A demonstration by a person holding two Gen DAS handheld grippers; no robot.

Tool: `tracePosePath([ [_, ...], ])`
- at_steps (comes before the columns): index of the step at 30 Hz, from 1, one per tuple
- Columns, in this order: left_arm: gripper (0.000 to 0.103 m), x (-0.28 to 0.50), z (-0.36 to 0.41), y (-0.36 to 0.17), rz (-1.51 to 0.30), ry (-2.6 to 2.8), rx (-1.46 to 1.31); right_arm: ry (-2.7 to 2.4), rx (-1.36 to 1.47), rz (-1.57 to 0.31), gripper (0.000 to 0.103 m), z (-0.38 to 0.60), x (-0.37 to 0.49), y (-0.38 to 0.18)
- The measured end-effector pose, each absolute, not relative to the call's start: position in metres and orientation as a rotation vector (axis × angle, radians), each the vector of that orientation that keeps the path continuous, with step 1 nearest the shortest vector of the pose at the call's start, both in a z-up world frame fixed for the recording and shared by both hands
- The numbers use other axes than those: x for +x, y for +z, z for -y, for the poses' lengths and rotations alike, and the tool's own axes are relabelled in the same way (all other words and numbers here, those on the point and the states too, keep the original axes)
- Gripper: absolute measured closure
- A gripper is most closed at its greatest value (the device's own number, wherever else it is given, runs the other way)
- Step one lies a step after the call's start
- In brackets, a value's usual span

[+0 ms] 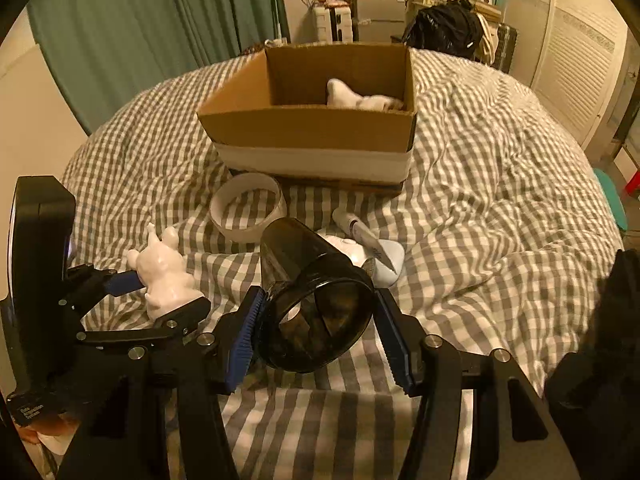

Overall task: Organize objects
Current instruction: 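Grasp the white figurine with the left gripper while the right grasps the hair dryer, then lower figurine and hair dryer into the box and open both grippers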

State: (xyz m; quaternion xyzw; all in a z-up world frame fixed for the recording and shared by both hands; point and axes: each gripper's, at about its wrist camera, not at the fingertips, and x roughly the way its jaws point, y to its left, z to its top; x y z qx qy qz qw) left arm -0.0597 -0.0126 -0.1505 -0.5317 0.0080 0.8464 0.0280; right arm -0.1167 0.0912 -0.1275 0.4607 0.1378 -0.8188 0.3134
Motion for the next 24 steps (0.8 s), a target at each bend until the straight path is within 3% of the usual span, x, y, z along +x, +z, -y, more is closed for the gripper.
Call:
tracePosePath([
  [24, 0.041, -0.076, 0.028, -0.006, 0.018, 2.863, -1.245, -2.262, 0.855, -0.376, 0.048, -0.089, -0.095, -0.006],
])
